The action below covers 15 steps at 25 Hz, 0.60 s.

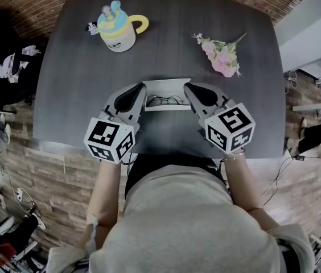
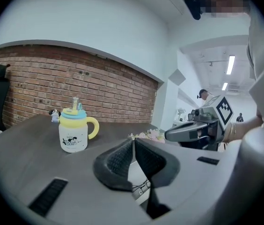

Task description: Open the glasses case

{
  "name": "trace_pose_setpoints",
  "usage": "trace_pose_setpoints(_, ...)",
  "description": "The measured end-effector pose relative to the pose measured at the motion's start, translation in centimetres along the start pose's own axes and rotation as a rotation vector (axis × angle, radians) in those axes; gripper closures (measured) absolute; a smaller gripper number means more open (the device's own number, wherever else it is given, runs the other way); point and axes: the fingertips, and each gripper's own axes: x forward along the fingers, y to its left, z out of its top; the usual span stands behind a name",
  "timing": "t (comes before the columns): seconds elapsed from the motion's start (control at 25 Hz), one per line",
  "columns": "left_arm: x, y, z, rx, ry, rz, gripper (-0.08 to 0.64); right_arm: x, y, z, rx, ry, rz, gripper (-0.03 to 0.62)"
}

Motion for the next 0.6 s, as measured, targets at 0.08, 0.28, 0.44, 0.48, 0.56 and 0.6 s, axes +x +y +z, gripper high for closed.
trace_pose_setpoints(0.08, -0.5, -0.6, 0.3, -0.006, -0.011, -0.005, 0.526, -0.5, 0.8, 0.2, 0.047, -0.02, 0.042, 0.586)
trace_pose_setpoints(0.28, -1.2, -2.6, 0.5, -0.019, 0.003, -0.035, 0.526, -1.9, 2.0, 0.6, 0.08, -0.068, 0.061, 0.586)
trace_pose_setpoints(0.44, -1.2, -3.7, -0.3, -0.007, 0.036, -0.043, 0.526, -3.0, 2.5, 0.8, 0.136, -0.115, 0.061, 0.586)
trace_pose_setpoints(0.48, -1.2, -4.0, -0.8, 0.007, 0.05, -0.045, 0.526, -3.1, 2.7, 0.7, 0.135, -0.119, 0.057, 0.586)
trace_pose_setpoints(0.56, -1.1, -4.5, -1.6, 0.018, 0.076, -0.051, 0.527, -3.2, 3.0, 0.2, 0.116, -0.112, 0.044, 0.586)
trace_pose_setpoints(0.6, -1.1, -4.7, -2.1, 0.012, 0.089, -0.055, 0.526, -3.3, 3.1, 0.0, 0.109, -0.106, 0.038, 0.586)
